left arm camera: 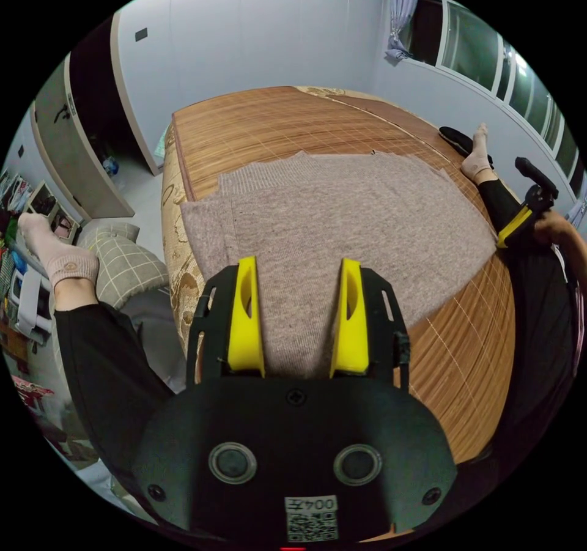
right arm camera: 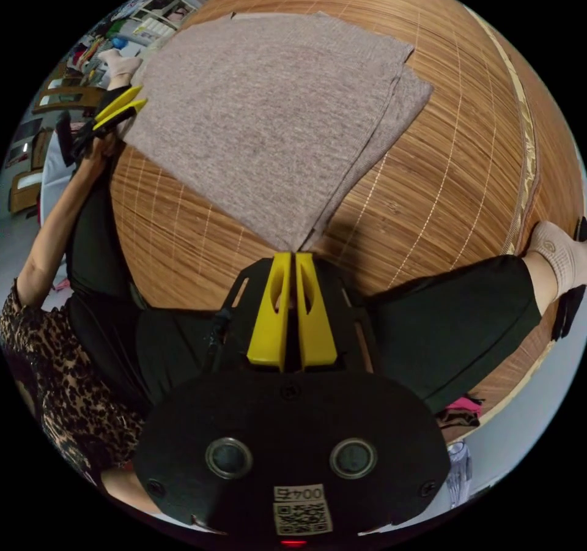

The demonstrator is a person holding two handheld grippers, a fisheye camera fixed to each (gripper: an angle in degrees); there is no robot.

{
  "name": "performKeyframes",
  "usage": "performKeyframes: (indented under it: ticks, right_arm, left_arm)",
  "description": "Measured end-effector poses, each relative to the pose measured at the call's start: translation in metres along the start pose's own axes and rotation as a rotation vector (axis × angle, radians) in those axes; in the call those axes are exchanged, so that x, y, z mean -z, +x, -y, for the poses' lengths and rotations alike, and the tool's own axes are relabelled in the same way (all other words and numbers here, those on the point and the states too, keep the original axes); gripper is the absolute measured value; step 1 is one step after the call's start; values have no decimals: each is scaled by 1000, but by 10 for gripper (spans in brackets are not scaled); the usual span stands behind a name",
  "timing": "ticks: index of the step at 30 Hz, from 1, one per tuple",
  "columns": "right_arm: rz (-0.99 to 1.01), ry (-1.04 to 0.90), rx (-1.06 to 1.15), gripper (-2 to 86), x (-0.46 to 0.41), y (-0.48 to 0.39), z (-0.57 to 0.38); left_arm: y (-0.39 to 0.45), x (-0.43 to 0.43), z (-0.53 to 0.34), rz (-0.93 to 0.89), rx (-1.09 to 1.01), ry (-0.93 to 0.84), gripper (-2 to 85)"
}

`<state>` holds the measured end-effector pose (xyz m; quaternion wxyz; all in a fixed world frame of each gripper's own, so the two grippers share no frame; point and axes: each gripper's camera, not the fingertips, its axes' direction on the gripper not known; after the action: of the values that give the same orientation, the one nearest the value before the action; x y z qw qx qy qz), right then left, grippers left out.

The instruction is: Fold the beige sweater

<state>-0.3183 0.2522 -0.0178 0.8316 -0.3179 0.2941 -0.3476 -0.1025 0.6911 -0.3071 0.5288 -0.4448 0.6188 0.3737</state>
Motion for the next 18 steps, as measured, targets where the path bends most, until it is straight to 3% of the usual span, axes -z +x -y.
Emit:
performKeyframes:
  ticks: [6,12,16,18]
  right_arm:
    - [-40,-32,-18,12,-5,1,3]
    - [-8,-14,-105,82,0,18,-18]
    - [24,333,-182,82,37,24,-58]
    - [-10,417,-154,81,44,11,-63]
  left_arm:
    - [-2,-3,2,0,2,1,173]
    - [-3,-6,5,1,-2,3,174]
    - [-4,-8,8,3,-2,2,174]
    - [-4,-9,9,4,-3,2,174]
